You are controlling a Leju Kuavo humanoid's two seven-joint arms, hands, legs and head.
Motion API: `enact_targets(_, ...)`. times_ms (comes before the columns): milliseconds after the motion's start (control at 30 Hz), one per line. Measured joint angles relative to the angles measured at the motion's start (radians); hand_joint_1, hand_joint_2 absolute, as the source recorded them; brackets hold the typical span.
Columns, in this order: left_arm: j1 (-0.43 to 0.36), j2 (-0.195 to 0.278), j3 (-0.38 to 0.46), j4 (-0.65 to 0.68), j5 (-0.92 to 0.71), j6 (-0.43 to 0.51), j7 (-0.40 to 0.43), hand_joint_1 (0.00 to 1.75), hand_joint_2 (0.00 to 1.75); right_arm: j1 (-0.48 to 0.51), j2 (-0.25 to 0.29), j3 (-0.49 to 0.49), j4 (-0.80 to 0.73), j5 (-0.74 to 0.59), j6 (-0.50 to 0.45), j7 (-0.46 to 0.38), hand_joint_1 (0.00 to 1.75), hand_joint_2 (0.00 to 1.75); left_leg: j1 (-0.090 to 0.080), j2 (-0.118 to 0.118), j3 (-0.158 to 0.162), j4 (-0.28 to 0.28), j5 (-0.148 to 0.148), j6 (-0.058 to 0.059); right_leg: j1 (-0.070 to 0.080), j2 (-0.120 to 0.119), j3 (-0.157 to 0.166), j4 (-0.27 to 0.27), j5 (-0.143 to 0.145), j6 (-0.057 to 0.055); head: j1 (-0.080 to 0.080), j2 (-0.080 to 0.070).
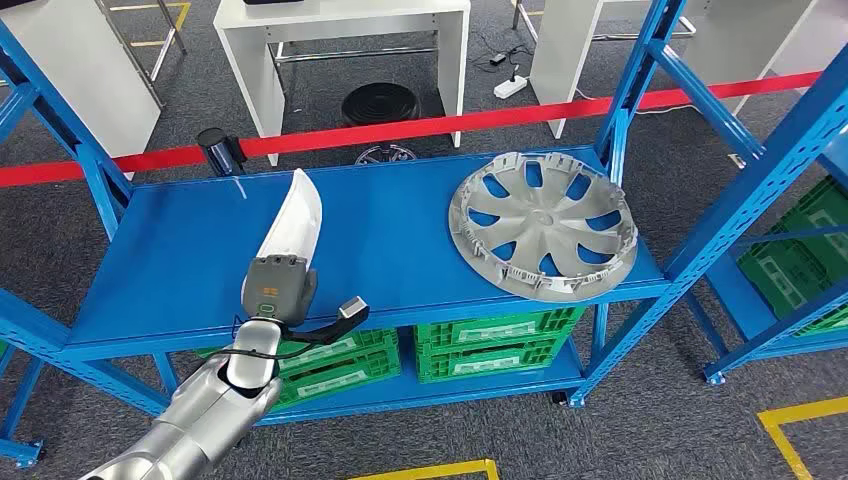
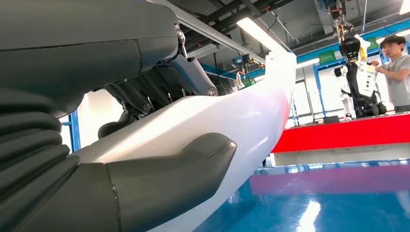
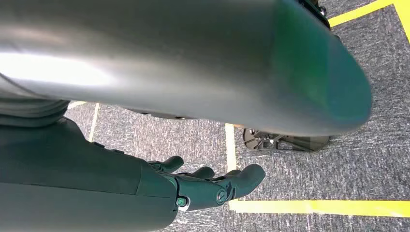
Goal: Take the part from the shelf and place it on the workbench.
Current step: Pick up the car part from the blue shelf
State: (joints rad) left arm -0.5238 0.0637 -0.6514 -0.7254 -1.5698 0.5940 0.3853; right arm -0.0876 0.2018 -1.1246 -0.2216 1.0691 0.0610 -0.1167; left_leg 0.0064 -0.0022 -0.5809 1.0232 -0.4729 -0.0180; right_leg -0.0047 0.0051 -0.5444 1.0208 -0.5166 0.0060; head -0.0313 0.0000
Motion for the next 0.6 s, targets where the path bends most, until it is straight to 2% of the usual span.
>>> enact_targets(367,-0.001,0.000,-0.008,-0.006,0.000,0.009,0.000,1.75,1.75,0.000,0.000,0.000,0.000,0.000,0.000,0.001,0.00,0.00,0.000,0.000,0.000,0.000,0.000,0.000,0.000,0.000,0.000,0.000,0.000,0.000,0.000,0.000)
enact_targets(600,-0.011,-0.001,-0.049,-0.050,0.000,0.038,0.017,1.75,1.75,0.000,0.000,-0.001,0.000,0.000,0.000,0.008,0.00,0.00,0.000,0.000,0.000,0.000,0.000,0.000,0.000,0.000,0.000,0.000,0.000,0.000,0.000,0.000)
